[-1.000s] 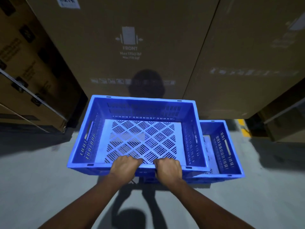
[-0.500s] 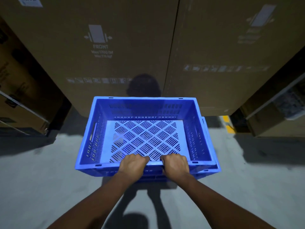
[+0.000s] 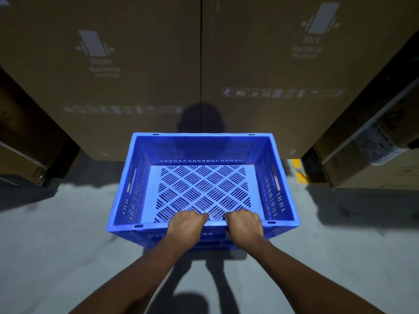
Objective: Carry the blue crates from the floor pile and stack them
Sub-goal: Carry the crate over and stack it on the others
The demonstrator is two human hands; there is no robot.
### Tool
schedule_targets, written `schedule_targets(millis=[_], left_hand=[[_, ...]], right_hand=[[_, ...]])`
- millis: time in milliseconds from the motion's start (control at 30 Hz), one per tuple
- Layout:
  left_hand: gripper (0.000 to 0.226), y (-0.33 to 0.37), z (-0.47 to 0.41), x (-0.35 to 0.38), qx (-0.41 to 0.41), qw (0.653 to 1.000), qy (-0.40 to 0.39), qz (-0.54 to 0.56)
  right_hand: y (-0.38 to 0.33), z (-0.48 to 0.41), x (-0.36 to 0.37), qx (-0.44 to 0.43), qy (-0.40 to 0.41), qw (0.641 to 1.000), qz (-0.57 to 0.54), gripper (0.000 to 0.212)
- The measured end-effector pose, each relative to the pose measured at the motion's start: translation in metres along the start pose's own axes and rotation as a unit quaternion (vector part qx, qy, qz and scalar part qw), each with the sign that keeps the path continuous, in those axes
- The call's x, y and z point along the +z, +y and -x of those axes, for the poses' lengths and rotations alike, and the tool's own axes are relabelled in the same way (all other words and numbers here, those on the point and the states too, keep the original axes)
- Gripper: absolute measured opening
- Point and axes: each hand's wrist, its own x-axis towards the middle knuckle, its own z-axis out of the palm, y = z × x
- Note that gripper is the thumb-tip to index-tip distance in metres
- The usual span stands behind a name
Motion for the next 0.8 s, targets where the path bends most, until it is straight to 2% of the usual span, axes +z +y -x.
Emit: schedule_targets(millis=[233,367,567,633,733,800], left_hand=[[0.027,0.000,0.001,0.000,-0.015,1.000,-0.014,0.013],[0.018,0.002,-0.001,0.005,-0.029,0.999,0.027,0.023],[0.027,0.004,-0.004,0.013,-0.043,0.996,0.076,0.025],[0.043,0.001,-0.003,0.011,-0.038,0.997,0.048,0.039],[0.098,-0.004,0.000,0.004,-0.019,0.997,-0.038,0.061],[0.109,-0.003,0.012,-0.008,-0.018,0.994,-0.045,0.097]], right_hand=[[-0.002,-0.001,0.001,-0.021,0.003,1.000,0.009,0.016],[-0.006,-0.003,0.005,-0.023,0.020,0.999,0.028,0.015],[-0.008,-0.006,0.011,-0.016,0.047,0.997,0.062,0.013],[-0.008,-0.006,0.007,-0.013,0.021,0.998,0.059,0.021],[-0.011,0.000,-0.006,0.007,-0.055,0.996,0.065,0.069],[-0.020,0.011,-0.022,0.008,-0.055,0.997,0.050,0.090]])
